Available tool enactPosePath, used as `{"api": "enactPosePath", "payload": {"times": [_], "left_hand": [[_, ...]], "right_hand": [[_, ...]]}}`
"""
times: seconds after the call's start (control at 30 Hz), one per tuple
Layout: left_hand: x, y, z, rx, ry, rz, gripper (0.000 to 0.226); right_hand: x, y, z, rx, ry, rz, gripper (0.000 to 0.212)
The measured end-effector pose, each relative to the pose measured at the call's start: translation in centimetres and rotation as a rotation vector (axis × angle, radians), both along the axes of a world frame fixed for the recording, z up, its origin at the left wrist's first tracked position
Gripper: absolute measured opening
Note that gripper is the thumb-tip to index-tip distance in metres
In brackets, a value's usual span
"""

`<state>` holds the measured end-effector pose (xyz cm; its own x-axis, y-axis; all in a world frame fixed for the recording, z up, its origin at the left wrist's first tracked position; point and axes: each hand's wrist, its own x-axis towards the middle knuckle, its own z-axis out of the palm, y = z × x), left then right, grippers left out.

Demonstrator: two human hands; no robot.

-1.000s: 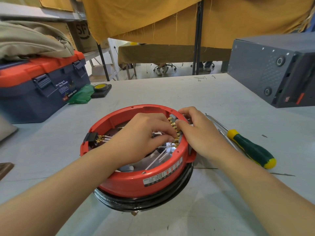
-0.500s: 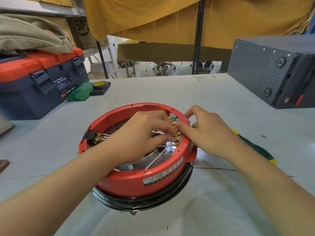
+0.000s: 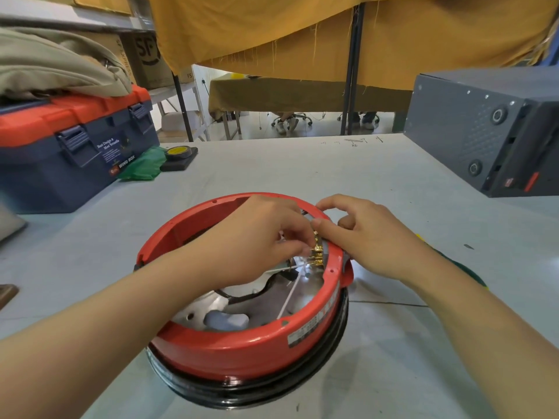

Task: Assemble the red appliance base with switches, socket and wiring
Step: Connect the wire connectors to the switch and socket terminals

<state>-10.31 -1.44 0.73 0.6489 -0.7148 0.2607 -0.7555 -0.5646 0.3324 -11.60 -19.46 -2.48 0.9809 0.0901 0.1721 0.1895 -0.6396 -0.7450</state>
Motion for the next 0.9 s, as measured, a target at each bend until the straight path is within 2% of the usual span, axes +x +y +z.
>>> {"api": "enactPosePath", "payload": {"times": [0.2, 0.9], "left_hand": [[0.2, 0.41, -0.5, -0.069, 0.052, 0.003, 0.011], [-0.05, 0.25, -0.93, -0.077, -0.047, -0.009, 0.013]], "right_hand": [[0.04, 0.12, -0.13, 0.013, 0.005, -0.001, 0.025], [-0.15, 0.57, -0.2, -0.016, -0.034, -0.024, 0.016]]}}
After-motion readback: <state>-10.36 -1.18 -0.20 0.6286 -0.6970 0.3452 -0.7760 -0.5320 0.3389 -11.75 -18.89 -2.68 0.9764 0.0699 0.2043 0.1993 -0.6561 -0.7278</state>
